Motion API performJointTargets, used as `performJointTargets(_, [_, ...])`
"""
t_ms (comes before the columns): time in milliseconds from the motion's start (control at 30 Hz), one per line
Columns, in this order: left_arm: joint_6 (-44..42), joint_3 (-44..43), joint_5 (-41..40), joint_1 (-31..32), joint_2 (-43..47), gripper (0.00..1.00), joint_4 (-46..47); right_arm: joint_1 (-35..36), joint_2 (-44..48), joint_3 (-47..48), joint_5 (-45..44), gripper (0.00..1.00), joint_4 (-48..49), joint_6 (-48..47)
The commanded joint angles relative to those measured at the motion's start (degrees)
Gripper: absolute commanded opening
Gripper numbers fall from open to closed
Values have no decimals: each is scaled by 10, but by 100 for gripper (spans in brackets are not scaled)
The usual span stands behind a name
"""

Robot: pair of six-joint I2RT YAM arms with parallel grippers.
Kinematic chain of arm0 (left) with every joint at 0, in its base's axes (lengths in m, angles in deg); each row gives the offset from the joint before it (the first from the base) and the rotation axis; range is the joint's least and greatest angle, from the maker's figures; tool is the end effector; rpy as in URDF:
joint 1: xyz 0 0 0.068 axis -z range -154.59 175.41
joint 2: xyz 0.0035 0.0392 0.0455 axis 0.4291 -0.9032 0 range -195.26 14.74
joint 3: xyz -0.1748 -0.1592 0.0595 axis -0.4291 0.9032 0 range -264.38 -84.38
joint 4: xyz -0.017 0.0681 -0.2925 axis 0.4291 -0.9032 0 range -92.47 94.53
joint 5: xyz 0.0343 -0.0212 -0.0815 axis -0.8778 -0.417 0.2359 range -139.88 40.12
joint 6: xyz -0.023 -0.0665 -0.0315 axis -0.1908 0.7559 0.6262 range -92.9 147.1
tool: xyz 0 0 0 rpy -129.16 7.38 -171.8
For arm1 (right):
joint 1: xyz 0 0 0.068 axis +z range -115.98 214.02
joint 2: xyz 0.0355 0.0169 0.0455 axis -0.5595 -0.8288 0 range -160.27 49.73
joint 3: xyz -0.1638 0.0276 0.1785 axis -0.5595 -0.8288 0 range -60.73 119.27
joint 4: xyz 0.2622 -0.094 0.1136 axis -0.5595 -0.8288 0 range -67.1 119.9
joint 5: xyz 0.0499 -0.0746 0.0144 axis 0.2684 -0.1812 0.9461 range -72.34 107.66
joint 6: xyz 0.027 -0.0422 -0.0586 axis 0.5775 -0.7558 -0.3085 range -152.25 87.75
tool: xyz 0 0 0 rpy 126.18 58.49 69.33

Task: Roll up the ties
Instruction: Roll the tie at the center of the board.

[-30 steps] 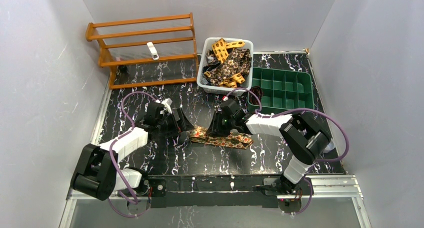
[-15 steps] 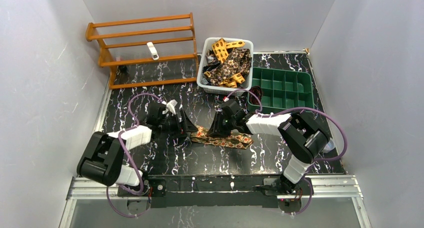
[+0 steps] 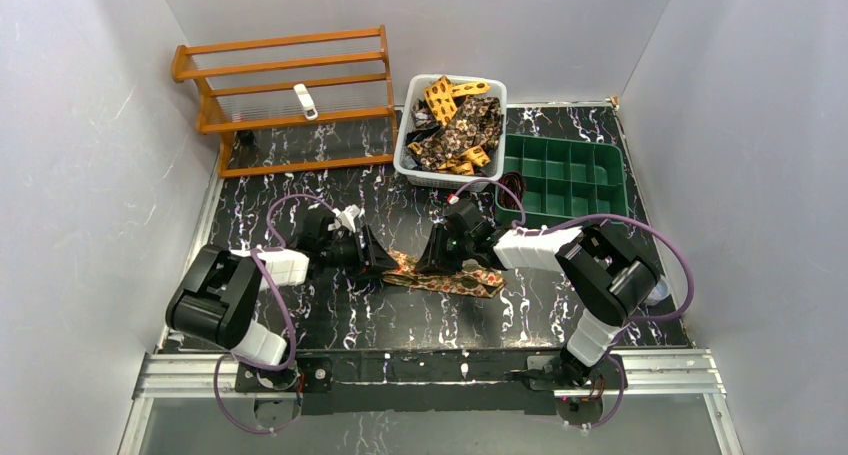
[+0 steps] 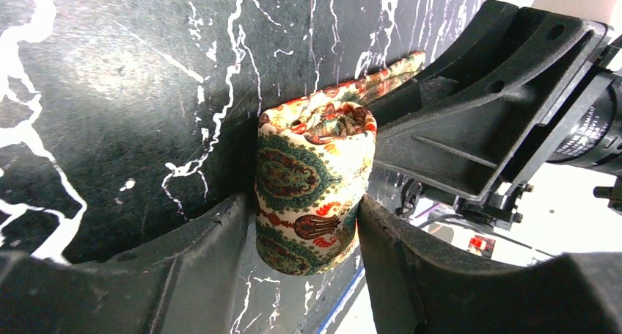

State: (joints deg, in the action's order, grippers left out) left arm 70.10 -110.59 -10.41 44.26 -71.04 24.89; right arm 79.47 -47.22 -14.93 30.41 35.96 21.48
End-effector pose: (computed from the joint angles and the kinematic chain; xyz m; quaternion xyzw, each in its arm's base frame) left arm 0.2669 -0.1352 0.0513 -0.0363 0.8618 -0.4691 0.1896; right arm 0.2508 0.2754 0.0625 0.0240 0.9191 0.3556 0.1679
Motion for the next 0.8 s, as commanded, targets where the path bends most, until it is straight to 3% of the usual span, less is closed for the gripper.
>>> performJointTargets(0, [-7,4,10,-1,-33,53,-20,2,-6,-21,-12,38,-32,-13])
performJointTargets(267, [-17,-18,11,12,-47,39,-30,2,-2,-15,-3,38,-35,-18])
performJointTargets(467, [-45,-49,-28,14,-16,32,-98,2,27,8,19,41,-43,-35])
performJointTargets(767, [-93,-118,-156,45,24,30,-245,2,73,21,-50,45,-92,-63])
